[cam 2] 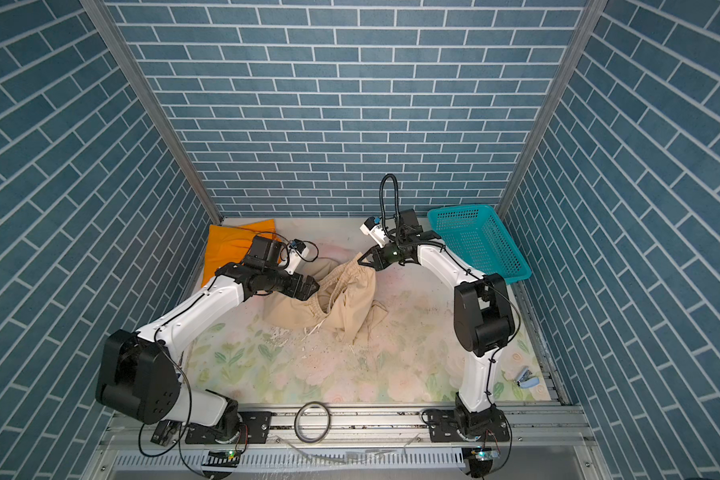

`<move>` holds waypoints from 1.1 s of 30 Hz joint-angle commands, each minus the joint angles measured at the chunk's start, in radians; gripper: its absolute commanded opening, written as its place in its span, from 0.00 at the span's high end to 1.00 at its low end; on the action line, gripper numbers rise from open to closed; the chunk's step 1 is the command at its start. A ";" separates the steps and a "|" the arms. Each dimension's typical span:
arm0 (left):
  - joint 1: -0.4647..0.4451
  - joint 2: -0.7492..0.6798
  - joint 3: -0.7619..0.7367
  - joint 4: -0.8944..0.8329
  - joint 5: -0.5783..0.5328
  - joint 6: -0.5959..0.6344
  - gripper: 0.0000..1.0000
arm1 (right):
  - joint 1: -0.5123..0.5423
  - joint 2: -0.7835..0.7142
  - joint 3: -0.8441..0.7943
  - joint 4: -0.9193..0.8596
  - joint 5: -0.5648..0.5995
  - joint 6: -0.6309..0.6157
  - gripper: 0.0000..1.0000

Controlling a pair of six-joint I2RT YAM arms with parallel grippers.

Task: Fold and stack the shorts
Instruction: 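Hold the waistband up with the right gripper while the left grasps its other edge, then lift the beige shorts by the waistband with both grippers and spread them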

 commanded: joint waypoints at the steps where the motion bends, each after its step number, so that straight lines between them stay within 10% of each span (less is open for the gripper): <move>1: -0.034 -0.018 -0.005 -0.055 0.060 0.061 0.00 | -0.014 -0.026 0.000 0.018 -0.055 -0.023 1.00; 16: -0.044 0.111 -0.031 -0.042 0.088 0.033 0.05 | -0.030 -0.056 -0.054 0.058 -0.051 0.014 1.00; 22: -0.043 0.104 -0.012 0.032 0.010 -0.099 0.68 | -0.019 -0.107 -0.107 0.086 -0.009 0.016 1.00; 33: -0.058 0.104 0.147 -0.149 -0.168 -0.186 1.00 | 0.066 -0.214 -0.142 0.010 0.260 -0.075 1.00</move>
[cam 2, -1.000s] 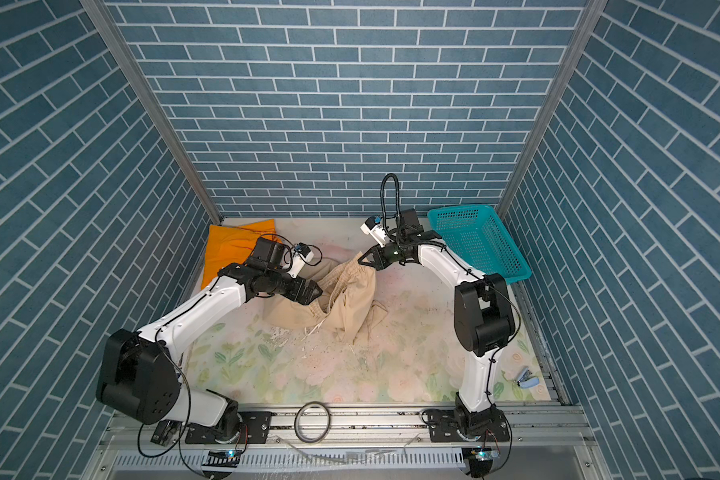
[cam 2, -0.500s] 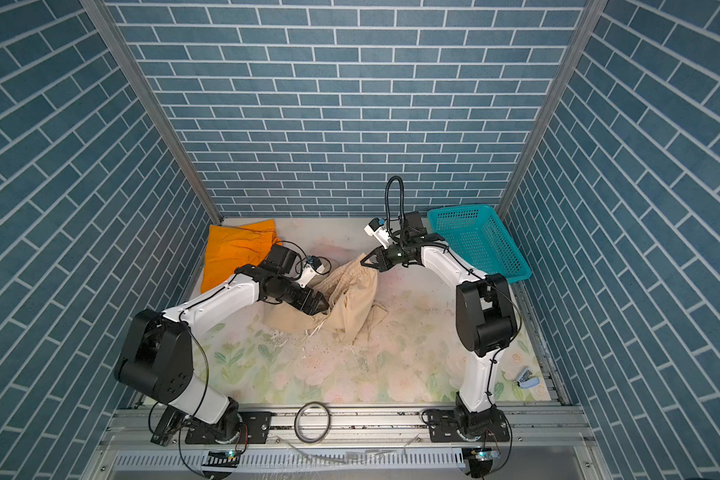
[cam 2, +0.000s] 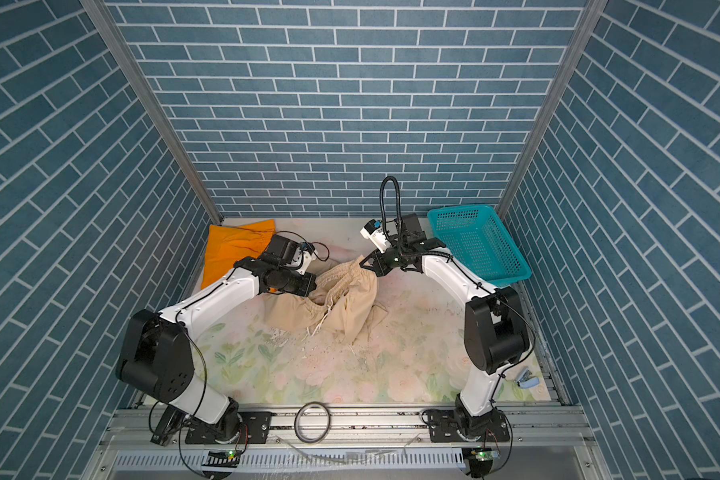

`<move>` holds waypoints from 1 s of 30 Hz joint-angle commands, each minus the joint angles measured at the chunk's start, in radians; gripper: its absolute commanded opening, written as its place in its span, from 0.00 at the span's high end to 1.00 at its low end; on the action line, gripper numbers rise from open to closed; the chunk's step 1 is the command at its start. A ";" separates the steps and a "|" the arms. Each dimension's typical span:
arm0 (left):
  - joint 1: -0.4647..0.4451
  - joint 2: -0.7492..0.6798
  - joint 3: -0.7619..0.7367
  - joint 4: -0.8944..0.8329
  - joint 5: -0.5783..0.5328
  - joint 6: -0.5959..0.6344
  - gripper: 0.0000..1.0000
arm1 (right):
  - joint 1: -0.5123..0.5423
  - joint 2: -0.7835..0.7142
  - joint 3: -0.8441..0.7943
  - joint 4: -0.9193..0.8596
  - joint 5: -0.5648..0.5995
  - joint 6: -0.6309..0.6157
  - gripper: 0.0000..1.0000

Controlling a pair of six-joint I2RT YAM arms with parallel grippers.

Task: Fold and stack the shorts
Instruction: 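Lift the beige shorts by the waistband with both grippers and spread them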

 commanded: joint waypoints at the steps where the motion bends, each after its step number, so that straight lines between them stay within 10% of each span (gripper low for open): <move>1: -0.005 -0.032 0.068 -0.116 -0.116 -0.024 1.00 | 0.012 -0.061 -0.008 -0.031 0.126 -0.048 1.00; 20: -0.006 -0.232 0.992 -0.734 -0.374 0.076 1.00 | 0.015 -0.301 0.511 -0.287 -0.129 0.049 1.00; 30: -0.008 -0.191 1.163 -0.826 -0.377 0.077 0.96 | 0.015 -0.306 0.615 -0.391 -0.199 0.119 1.00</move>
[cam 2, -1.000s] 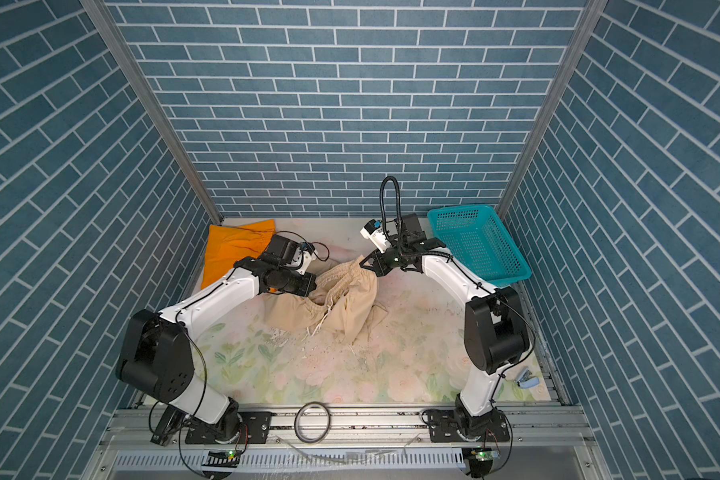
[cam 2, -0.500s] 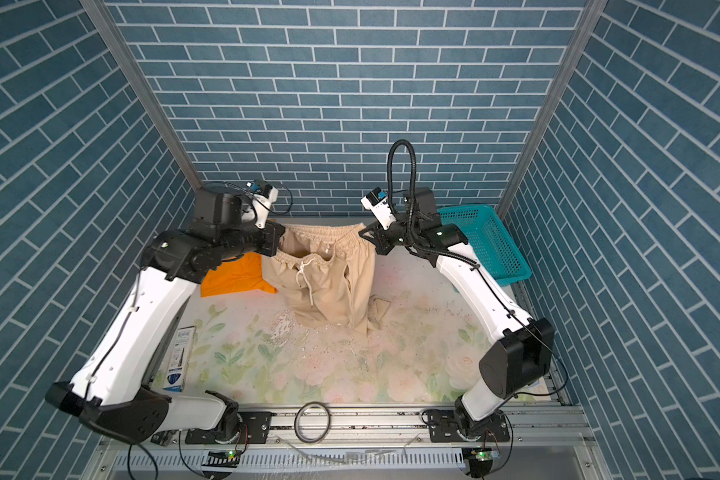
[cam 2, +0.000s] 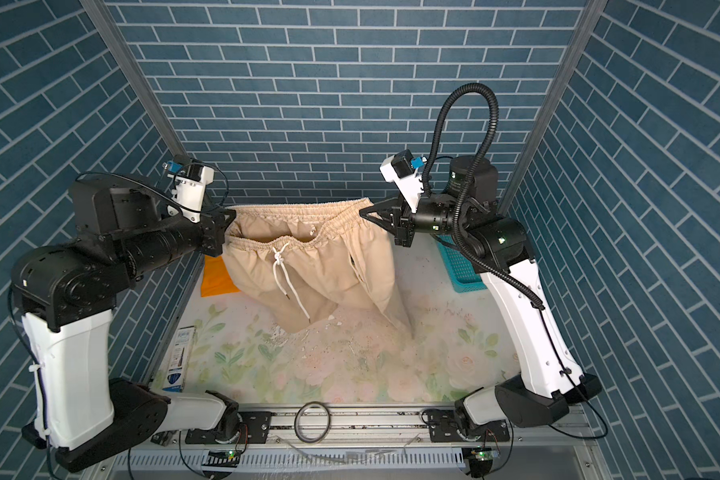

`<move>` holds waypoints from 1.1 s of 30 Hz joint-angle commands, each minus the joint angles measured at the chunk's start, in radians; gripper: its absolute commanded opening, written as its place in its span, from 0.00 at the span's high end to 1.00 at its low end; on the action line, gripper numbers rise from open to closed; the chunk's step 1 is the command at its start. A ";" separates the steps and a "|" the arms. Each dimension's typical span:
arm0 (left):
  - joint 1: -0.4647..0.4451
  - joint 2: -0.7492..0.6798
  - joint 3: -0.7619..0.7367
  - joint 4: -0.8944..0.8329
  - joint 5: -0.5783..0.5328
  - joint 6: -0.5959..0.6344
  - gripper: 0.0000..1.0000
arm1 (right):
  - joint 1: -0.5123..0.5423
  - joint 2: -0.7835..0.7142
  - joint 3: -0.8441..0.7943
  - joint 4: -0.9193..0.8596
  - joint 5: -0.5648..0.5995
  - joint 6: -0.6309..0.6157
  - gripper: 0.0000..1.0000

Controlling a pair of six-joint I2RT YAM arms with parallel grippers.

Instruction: Fold and stack the shorts

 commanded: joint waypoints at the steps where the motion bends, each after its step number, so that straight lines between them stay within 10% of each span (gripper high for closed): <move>1: 0.007 0.022 -0.010 -0.075 -0.113 0.008 0.96 | -0.008 0.009 0.003 -0.078 0.003 0.029 1.00; 12: 0.009 0.083 -0.698 0.342 -0.120 -0.109 1.00 | -0.032 0.279 -0.232 -0.036 0.222 -0.156 1.00; 19: 0.061 0.140 -0.876 0.447 -0.118 -0.153 1.00 | -0.031 0.561 -0.200 0.014 0.256 -0.183 0.99; 27: 0.077 0.171 -1.036 0.544 -0.119 -0.209 1.00 | 0.000 0.574 -0.162 0.035 0.494 -0.142 0.56; 33: 0.079 0.200 -1.099 0.574 -0.098 -0.230 1.00 | 0.090 0.557 -0.194 0.033 0.510 -0.246 0.42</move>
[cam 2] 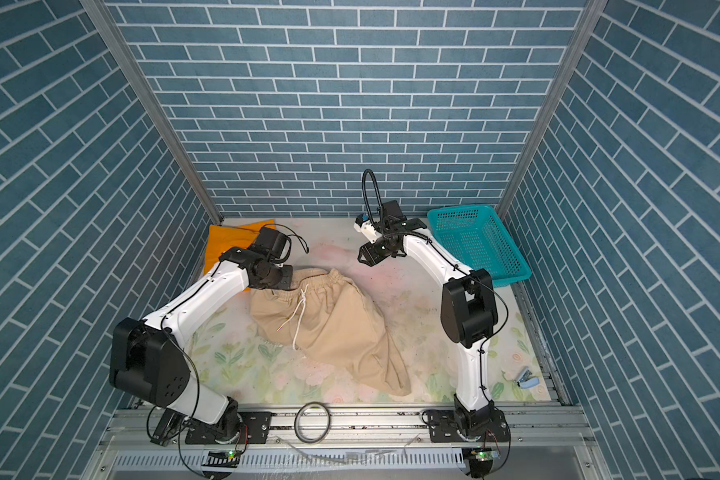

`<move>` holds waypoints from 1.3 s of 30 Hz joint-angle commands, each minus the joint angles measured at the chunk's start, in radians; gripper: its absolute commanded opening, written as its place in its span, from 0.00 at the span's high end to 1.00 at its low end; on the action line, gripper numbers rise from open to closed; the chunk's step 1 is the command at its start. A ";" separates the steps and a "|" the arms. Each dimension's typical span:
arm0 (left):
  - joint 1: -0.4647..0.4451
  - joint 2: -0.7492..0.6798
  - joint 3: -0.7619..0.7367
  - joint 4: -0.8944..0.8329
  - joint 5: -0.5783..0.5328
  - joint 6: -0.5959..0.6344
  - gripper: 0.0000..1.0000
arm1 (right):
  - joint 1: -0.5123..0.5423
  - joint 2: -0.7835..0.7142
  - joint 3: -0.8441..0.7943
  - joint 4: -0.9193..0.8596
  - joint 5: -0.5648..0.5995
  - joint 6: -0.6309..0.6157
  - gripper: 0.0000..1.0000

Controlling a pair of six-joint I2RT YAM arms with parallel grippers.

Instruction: Fold and stack the shorts

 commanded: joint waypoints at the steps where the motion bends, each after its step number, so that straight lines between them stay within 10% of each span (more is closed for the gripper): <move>1: 0.005 0.017 -0.030 0.030 -0.005 -0.027 1.00 | 0.068 0.006 0.024 -0.017 0.002 -0.099 0.42; 12: 0.050 -0.011 -0.089 0.012 -0.019 -0.036 1.00 | 0.133 0.395 0.517 -0.296 0.041 -0.155 0.39; 29: 0.066 0.006 -0.119 0.029 -0.006 -0.038 0.95 | 0.181 0.381 0.322 -0.149 -0.094 -0.120 0.43; 35: 0.067 0.006 -0.116 0.019 -0.012 -0.035 0.84 | 0.183 0.364 0.302 -0.051 -0.089 -0.088 0.78; 39: 0.090 0.005 -0.093 0.005 -0.018 -0.024 0.58 | 0.181 0.298 0.266 -0.010 -0.074 -0.092 1.00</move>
